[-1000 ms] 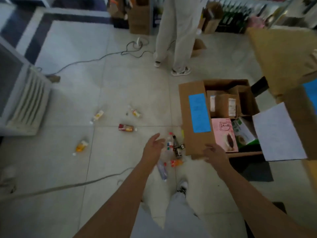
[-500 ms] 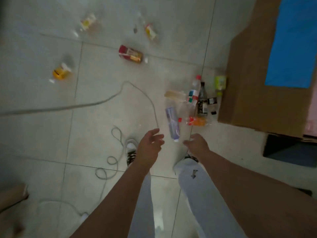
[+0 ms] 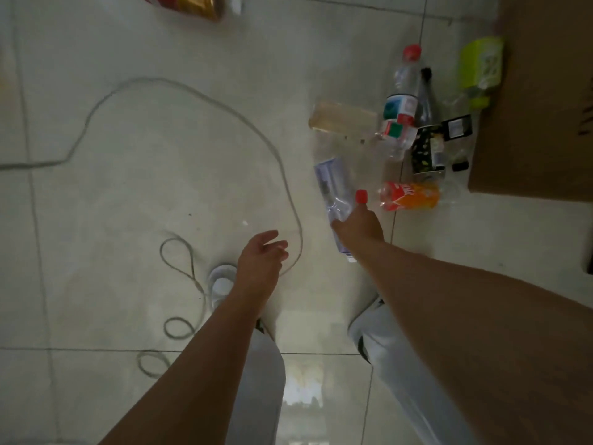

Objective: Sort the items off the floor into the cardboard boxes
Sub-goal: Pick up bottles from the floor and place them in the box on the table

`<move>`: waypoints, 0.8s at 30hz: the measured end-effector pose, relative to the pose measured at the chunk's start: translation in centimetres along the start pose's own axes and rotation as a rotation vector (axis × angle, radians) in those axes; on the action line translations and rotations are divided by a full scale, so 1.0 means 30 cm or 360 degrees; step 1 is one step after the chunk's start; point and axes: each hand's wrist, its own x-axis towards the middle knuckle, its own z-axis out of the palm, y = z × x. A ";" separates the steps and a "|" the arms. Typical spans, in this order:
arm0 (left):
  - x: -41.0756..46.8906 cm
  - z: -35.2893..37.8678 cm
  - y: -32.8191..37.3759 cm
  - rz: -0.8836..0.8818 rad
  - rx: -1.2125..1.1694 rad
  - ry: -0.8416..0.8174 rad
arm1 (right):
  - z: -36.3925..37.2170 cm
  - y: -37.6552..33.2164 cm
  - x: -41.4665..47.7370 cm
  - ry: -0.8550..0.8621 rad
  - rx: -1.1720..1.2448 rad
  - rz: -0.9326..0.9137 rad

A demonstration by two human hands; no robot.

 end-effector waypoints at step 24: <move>-0.840 0.001 0.466 0.0344 0.0027 -0.0001 | -0.747 -0.177 -0.732 0.0032 0.0516 -0.0225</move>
